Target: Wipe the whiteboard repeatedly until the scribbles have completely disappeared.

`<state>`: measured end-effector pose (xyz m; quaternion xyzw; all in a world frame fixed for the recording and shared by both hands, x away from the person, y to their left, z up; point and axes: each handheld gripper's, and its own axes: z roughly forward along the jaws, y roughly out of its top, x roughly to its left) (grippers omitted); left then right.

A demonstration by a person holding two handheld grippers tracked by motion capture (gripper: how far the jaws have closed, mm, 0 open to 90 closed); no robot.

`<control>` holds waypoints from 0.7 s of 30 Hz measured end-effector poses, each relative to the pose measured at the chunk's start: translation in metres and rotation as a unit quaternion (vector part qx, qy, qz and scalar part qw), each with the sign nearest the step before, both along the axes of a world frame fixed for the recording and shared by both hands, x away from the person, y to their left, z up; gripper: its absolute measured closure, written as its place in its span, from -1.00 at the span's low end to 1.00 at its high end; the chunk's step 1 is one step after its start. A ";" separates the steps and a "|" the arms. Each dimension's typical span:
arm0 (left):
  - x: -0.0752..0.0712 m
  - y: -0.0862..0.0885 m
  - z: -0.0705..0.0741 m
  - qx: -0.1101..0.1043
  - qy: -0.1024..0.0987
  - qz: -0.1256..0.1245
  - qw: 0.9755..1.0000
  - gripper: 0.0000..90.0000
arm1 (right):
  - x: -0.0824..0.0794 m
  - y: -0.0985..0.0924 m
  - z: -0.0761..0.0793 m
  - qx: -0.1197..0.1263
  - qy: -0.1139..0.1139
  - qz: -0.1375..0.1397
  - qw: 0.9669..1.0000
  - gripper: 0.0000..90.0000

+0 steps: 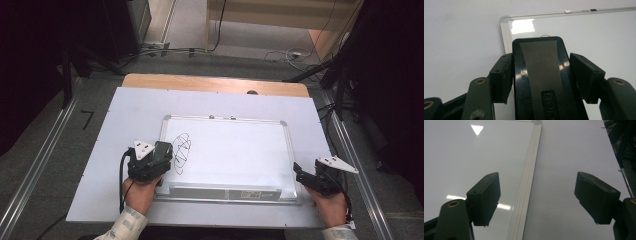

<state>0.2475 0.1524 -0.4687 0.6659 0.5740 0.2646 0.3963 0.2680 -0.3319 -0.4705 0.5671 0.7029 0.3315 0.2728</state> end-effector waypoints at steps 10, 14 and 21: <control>0.006 -0.001 0.000 -0.003 0.001 0.004 1.000 -0.15 | 0.000 0.001 0.000 -0.001 0.003 -0.001 1.000 -0.57; 0.010 -0.001 0.001 -0.004 -0.002 0.007 1.000 -0.15 | 0.001 0.002 -0.001 -0.002 0.002 -0.001 1.000 -0.57; 0.018 0.000 0.001 -0.010 -0.002 0.013 1.000 -0.15 | 0.001 0.002 -0.001 -0.004 0.003 -0.001 1.000 -0.57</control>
